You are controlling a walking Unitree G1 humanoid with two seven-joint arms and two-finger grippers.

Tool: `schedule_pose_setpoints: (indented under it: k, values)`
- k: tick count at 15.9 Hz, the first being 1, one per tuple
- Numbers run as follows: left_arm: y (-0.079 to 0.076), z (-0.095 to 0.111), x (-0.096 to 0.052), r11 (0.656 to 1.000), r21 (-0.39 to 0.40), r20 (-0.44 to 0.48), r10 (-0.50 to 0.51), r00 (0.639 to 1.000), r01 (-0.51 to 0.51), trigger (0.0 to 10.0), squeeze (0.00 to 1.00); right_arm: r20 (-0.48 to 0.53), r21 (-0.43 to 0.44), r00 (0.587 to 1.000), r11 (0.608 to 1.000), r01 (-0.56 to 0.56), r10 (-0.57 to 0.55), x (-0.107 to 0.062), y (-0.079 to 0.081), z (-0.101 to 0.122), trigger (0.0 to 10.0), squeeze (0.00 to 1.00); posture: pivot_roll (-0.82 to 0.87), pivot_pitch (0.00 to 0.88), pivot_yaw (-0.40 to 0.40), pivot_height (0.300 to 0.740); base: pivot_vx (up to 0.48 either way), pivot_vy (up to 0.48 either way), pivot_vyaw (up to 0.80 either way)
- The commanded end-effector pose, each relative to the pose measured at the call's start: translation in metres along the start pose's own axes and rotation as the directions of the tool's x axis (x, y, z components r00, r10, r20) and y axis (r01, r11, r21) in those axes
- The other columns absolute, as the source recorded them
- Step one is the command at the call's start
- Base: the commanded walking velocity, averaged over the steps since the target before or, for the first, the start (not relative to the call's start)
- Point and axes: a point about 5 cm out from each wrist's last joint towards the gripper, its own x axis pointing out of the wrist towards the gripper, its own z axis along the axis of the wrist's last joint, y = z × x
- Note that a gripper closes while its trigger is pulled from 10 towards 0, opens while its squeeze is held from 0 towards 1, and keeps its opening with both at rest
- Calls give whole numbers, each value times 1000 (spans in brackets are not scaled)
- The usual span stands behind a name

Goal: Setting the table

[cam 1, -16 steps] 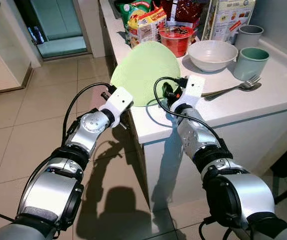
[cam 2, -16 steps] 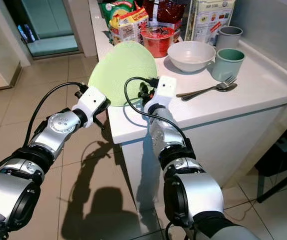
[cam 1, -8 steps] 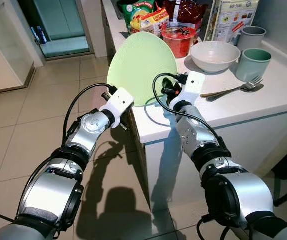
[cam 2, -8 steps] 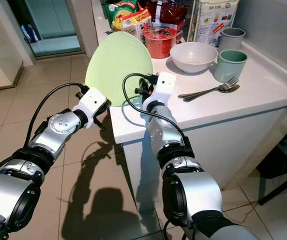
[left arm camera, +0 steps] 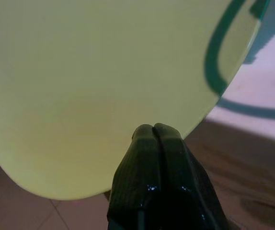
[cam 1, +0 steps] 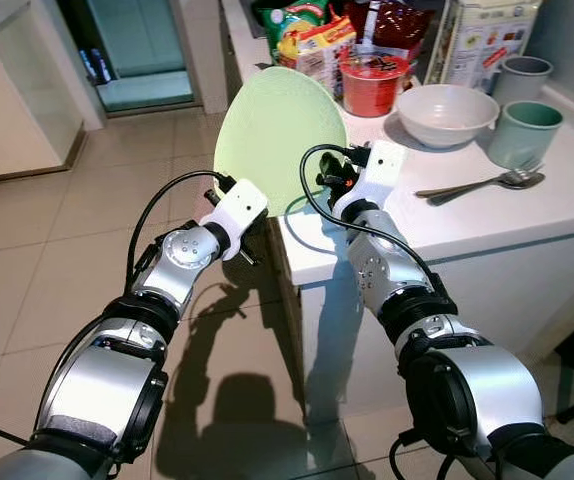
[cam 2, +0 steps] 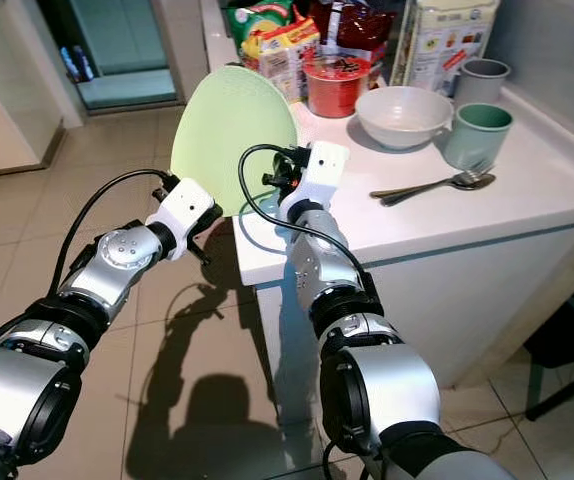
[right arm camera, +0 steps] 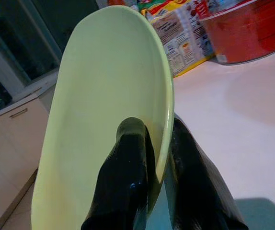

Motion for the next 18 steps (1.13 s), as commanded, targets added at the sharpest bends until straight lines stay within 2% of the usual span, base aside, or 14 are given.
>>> schedule_pose_setpoints:
  k: [1,6,10,11,12,14,15,16,17,18]
  values:
    - [1,-5,-2,1000,-14,-22,1,1000,-1,10000,0,-69,-31,996,998,54,-56,-7,-14,-15,0,0,103,0,75,740,0,0,0]
    - [30,39,2,995,-40,129,101,986,-97,10000,0,-74,-32,995,998,59,-61,-9,-15,-18,0,0,105,0,76,740,0,0,0]
    - [71,76,-9,976,-71,233,218,948,-207,10000,0,-76,-31,995,998,58,-60,-9,-15,-19,0,0,110,0,73,740,0,0,0]
    - [92,77,-21,964,-57,229,267,936,-260,10000,0,-77,-30,995,998,57,-60,-9,-14,-19,0,0,117,0,72,740,0,0,0]
    - [101,71,-28,956,-52,203,294,934,-289,10000,0,-76,-29,995,998,57,-59,-9,-14,-19,0,0,118,0,72,740,0,0,0]
    - [127,38,-54,923,-31,76,385,920,-384,10000,0,-69,-22,996,999,48,-49,-7,-11,-16,0,0,129,0,67,740,0,0,0]
    - [133,23,-64,909,-31,24,416,909,-415,10000,0,-55,-19,998,999,29,-30,-5,-7,-12,0,0,134,0,64,740,0,0,0]
    - [134,15,-68,904,-35,-1,426,905,-426,10000,0,-44,-18,999,1000,14,-15,-3,-4,-9,0,0,134,0,64,740,0,0,0]
    - [134,-10,-80,890,-41,-83,450,889,-455,10000,0,3,-16,999,999,-36,36,2,8,3,0,0,140,0,56,740,0,0,0]
    - [133,-15,-82,888,-43,-100,451,887,-457,10000,0,15,-15,999,999,-47,47,3,10,6,0,0,140,0,56,740,0,0,0]
